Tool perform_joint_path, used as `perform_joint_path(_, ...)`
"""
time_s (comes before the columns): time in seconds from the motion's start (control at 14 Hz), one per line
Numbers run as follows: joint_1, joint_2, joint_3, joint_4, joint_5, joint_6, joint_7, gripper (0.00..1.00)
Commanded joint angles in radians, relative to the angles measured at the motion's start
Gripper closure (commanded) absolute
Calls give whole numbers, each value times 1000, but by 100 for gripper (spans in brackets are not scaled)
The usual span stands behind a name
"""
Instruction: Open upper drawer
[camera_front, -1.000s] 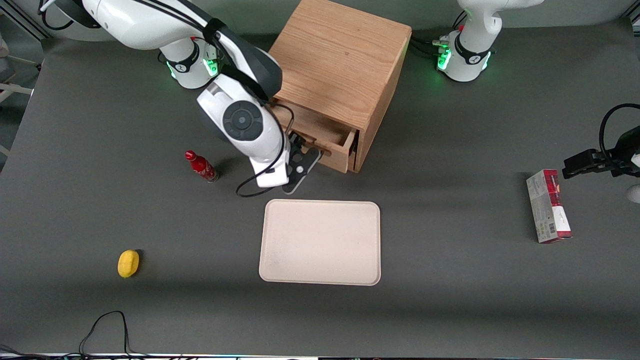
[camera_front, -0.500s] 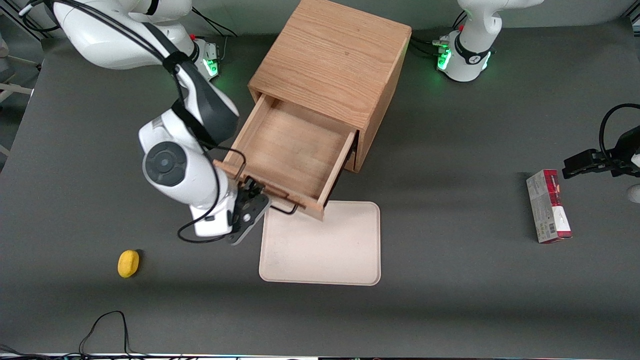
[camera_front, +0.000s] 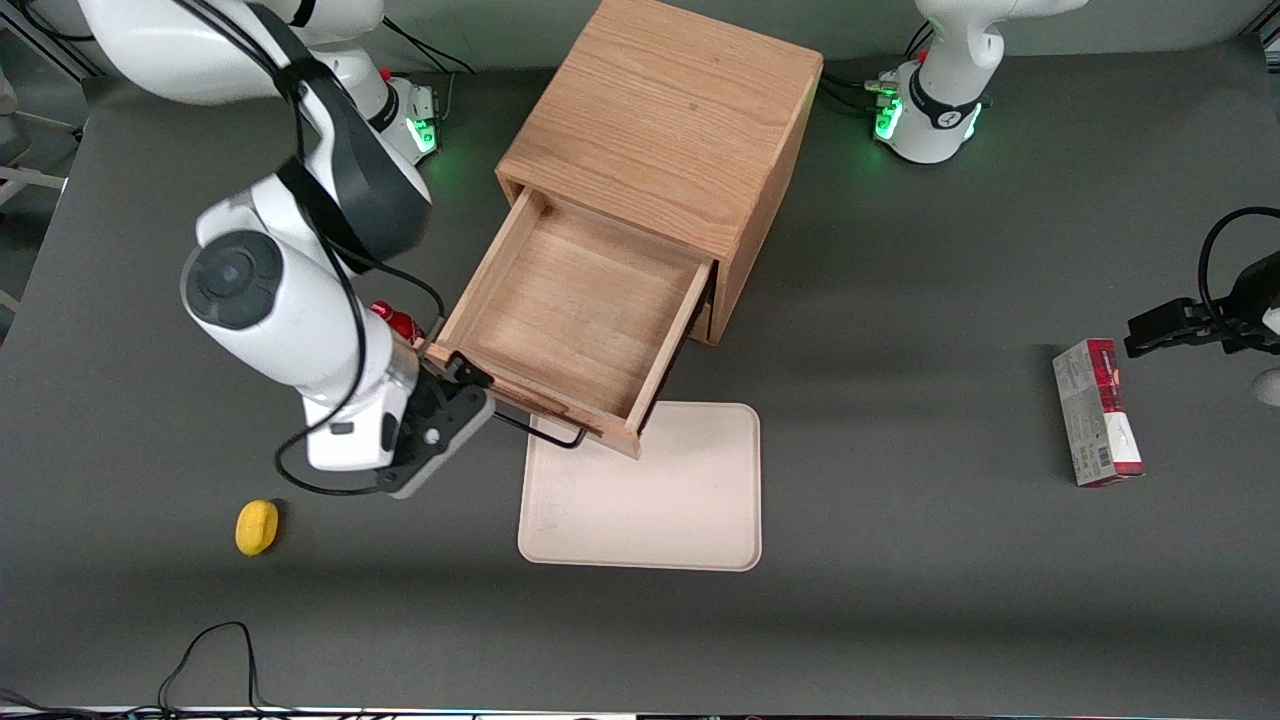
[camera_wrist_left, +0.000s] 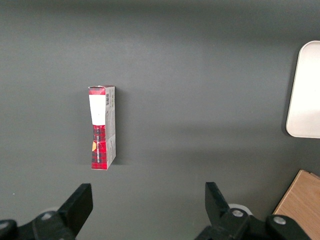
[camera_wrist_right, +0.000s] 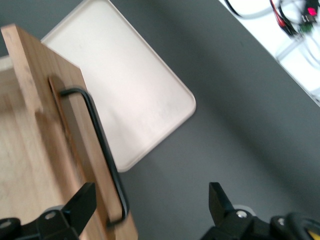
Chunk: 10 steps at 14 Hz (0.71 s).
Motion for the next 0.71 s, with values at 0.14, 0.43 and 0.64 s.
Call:
perform_joint_path(0.14, 4, -311, -149, -297, 60, -57, 213, 0)
perform_joint_path(0.43, 7, -647, -367, -680, 182, 28, 245, 0)
perform_joint_path(0.64, 9, -772, -441, -760, 209, -21, 244, 0)
